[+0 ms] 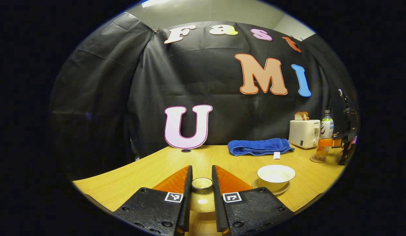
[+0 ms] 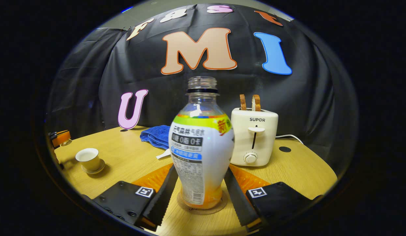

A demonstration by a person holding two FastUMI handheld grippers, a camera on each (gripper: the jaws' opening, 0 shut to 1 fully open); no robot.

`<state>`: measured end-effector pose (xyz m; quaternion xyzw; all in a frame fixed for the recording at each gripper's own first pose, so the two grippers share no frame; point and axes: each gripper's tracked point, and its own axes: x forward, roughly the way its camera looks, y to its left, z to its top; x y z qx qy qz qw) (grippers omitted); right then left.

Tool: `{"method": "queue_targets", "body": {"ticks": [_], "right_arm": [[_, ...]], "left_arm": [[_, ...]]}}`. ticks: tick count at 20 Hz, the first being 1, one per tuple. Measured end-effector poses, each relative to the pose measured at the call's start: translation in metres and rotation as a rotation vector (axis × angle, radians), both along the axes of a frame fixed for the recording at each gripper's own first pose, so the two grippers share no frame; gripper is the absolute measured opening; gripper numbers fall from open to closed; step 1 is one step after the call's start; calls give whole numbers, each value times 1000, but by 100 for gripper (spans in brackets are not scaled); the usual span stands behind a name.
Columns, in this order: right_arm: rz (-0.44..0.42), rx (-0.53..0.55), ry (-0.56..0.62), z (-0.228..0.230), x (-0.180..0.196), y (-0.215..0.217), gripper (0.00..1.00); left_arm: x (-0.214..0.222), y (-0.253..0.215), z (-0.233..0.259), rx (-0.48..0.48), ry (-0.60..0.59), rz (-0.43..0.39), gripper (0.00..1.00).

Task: Open the teacup lid with one hand, grasp the water bottle and pour water into the teacup with the other hand; after pouring, place the water bottle on the coaster and then close the teacup lid.

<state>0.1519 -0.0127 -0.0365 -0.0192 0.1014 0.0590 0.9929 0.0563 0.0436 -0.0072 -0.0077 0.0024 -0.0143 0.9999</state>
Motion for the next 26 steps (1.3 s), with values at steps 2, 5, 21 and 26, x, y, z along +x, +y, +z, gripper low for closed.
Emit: {"method": "queue_targets", "body": {"ticks": [2, 5, 21, 26], "right_arm": [[5, 3, 1, -1, -4, 1, 88], [4, -17, -10, 1, -10, 2, 99], [-78, 5, -65, 7, -52, -5, 92], [-142, 20, -111, 15, -74, -19, 96]], "left_arm": [[0, 0, 0, 0, 0, 0, 29], [0, 0, 0, 0, 0, -3, 29], [0, -1, -1, 1, 0, -6, 29], [2, -3, -1, -1, 2, -22, 29]]}}
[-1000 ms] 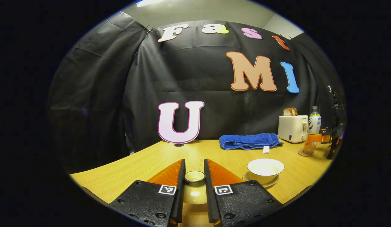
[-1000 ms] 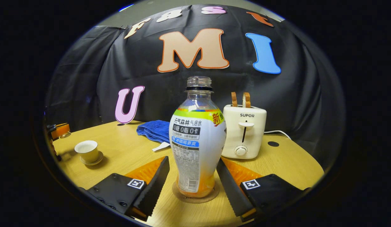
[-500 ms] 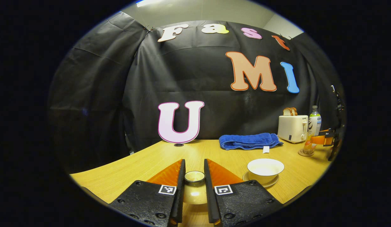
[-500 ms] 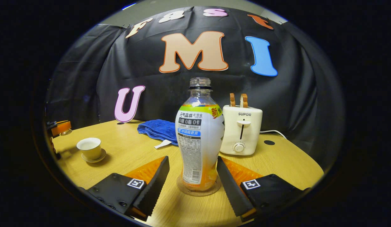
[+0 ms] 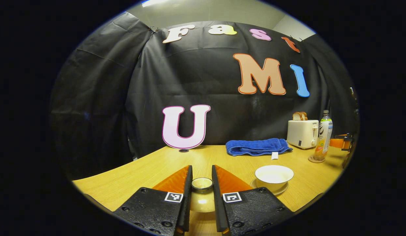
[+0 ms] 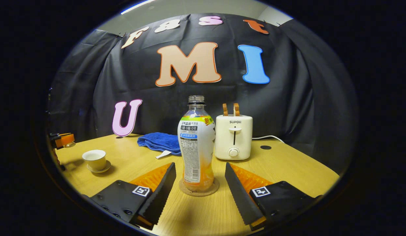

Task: Open the teacup lid with one hand, grasp the water bottle and pour water into the teacup with the other hand; after pouring, place the water bottle on the coaster and then close the teacup lid.

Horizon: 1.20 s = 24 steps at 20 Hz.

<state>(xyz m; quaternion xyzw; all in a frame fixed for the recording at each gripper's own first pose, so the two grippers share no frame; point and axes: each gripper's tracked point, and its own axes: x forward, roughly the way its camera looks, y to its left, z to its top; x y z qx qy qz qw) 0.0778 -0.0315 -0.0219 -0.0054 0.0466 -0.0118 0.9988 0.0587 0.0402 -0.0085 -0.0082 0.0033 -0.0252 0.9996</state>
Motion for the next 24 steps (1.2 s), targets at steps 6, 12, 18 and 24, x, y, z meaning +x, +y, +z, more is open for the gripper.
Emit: {"method": "queue_targets", "body": {"ticks": [6, 12, 18, 24], "right_arm": [[-64, 1, -94, 17, -27, -15, 99], [-101, -1, -94, 17, -46, -19, 99], [-90, 0, -95, 17, -49, -17, 92], [-92, 2, -97, 18, -52, -18, 93]], "left_arm": [[11, -23, 1, 0, 4, -45, 29], [19, -59, 1, -1, 0, -142, 29], [27, -102, 1, -7, 2, -247, 29], [31, -133, 1, 1, 8, -350, 29]]}}
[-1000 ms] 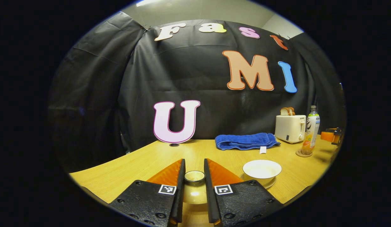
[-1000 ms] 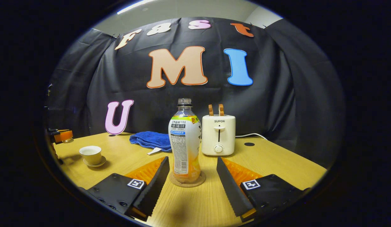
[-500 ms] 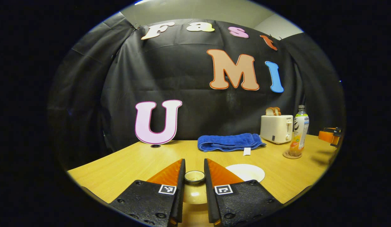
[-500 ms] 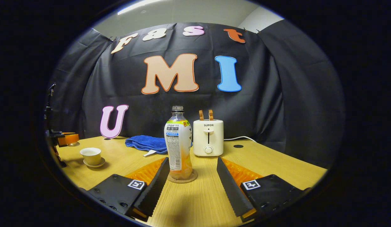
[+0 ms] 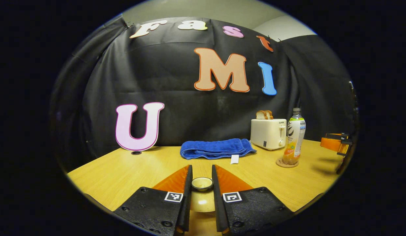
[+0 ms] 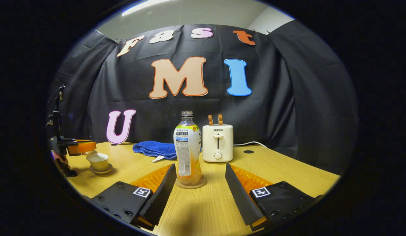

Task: Open the teacup lid with one hand, grasp the water bottle and pour water into the teacup with the other hand; after pouring, place the water bottle on the coaster and then close the teacup lid.

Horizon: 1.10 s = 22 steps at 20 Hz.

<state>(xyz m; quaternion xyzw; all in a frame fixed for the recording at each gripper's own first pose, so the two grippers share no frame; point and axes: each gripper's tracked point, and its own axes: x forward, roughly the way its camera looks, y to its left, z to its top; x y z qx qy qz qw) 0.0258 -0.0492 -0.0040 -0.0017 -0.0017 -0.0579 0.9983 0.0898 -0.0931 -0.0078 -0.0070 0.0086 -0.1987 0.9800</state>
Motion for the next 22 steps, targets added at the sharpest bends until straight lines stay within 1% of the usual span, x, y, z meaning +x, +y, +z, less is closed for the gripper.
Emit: {"method": "queue_targets", "body": {"ticks": [4, 6, 7, 10, 11, 12, 16, 18, 19, 20, 21, 22], "right_arm": [[-17, 1, 0, 0, 0, -3, 93], [-17, 1, 0, 0, -1, -3, 95], [-17, 1, -1, 0, -1, -3, 93], [-16, 2, 0, 0, -1, -3, 93], [-16, 2, 0, 0, -1, -3, 96], [-16, 2, 0, 0, -2, -3, 93], [-14, 3, 1, 0, -2, -2, 93], [-13, 2, 2, 0, -3, -2, 93], [-13, 2, 2, 0, -3, -2, 96], [-13, 2, 1, 0, -3, -2, 92], [-13, 2, 2, 0, -3, -2, 93], [-13, 2, 2, 0, -3, -2, 93]], "left_arm": [[3, -13, -6, 30, 21, -44, 29], [3, -20, -7, 42, 29, -64, 29], [3, -22, -7, 50, 33, -74, 29], [3, -27, -11, 68, 42, -96, 29], [3, -28, -11, 73, 46, -102, 29], [3, -29, -12, 80, 50, -104, 29], [4, -30, -18, 114, 74, -104, 30], [5, -30, -18, 116, 76, -102, 33], [5, -30, -16, 114, 75, -101, 35], [4, -30, -16, 111, 74, -101, 35], [5, -29, -15, 107, 71, -99, 38], [4, -28, -15, 103, 68, -96, 46]]}}
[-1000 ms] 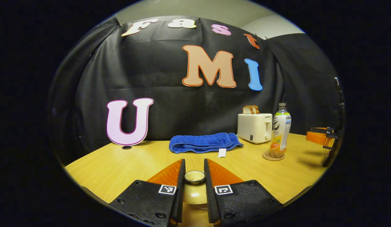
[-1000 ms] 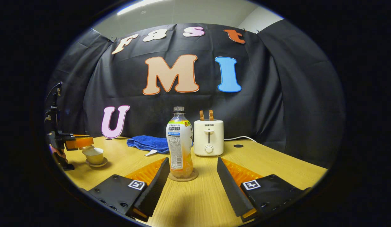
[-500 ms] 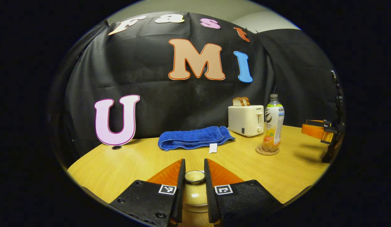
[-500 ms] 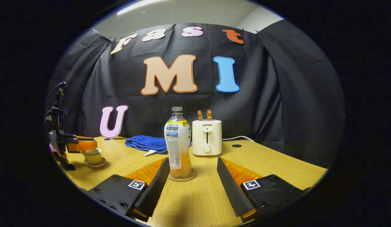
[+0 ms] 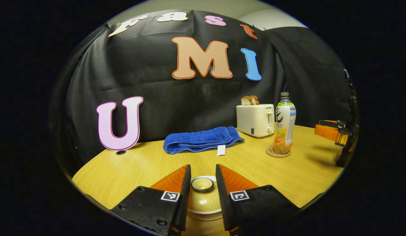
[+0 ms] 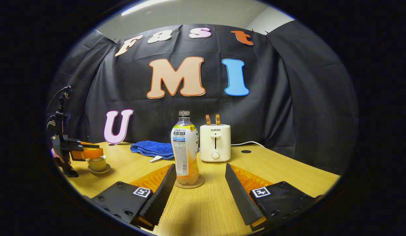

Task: Open the teacup lid with one hand, grasp the water bottle and pour water into the teacup with the other hand; after pouring, place the water bottle on the coaster and then close the teacup lid.

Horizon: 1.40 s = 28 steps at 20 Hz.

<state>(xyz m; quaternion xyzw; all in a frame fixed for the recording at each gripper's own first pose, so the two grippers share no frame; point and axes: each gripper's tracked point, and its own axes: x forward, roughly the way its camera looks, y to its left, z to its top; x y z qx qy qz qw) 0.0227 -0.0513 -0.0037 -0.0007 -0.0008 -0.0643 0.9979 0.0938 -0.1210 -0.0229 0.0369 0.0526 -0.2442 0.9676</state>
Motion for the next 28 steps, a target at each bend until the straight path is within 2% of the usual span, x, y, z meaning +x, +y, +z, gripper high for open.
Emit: {"method": "queue_targets", "body": {"ticks": [2, 3, 4, 5, 6, 7, 9, 10, 15, 16, 20, 25, 28], "right_arm": [[0, 0, 0, 0, 0, 0, 93], [0, 0, 0, 0, 0, 0, 96], [0, -1, 0, 0, 0, 0, 93], [0, -1, 0, 0, 0, 0, 96], [0, 0, 0, 0, 0, 0, 93], [0, -1, 0, 0, 0, 0, 93], [-1, -1, 0, 0, 0, 0, 96], [-1, -1, 0, 0, 0, 0, 93], [-1, -1, 0, 0, -1, 0, 96], [-1, -1, -1, 0, -1, 0, 92], [-5, -1, -1, 0, -1, -1, 93], [-5, 0, 0, 0, -1, -1, 95], [-5, 0, 1, 0, -1, -1, 93]], "left_arm": [[0, 1, 2, -10, -6, 2, 53], [-1, 2, 2, -15, -8, 4, 67], [-2, 3, 4, -21, -11, 5, 73], [-2, 3, 4, -26, -13, 5, 84], [-2, 4, 5, -29, -17, 10, 85], [-2, 6, 6, -33, -19, 18, 93], [-3, 10, 7, -45, -21, 37, 95], [-4, 12, 8, -56, -25, 44, 96], [-17, 24, 15, -107, -44, 75, 96], [-20, 25, 15, -109, -48, 76, 96], [-31, 41, 16, -112, -55, 114, 96], [-41, 82, 19, -109, -87, 254, 96], [-43, 108, 18, -97, -90, 358, 96]]}}
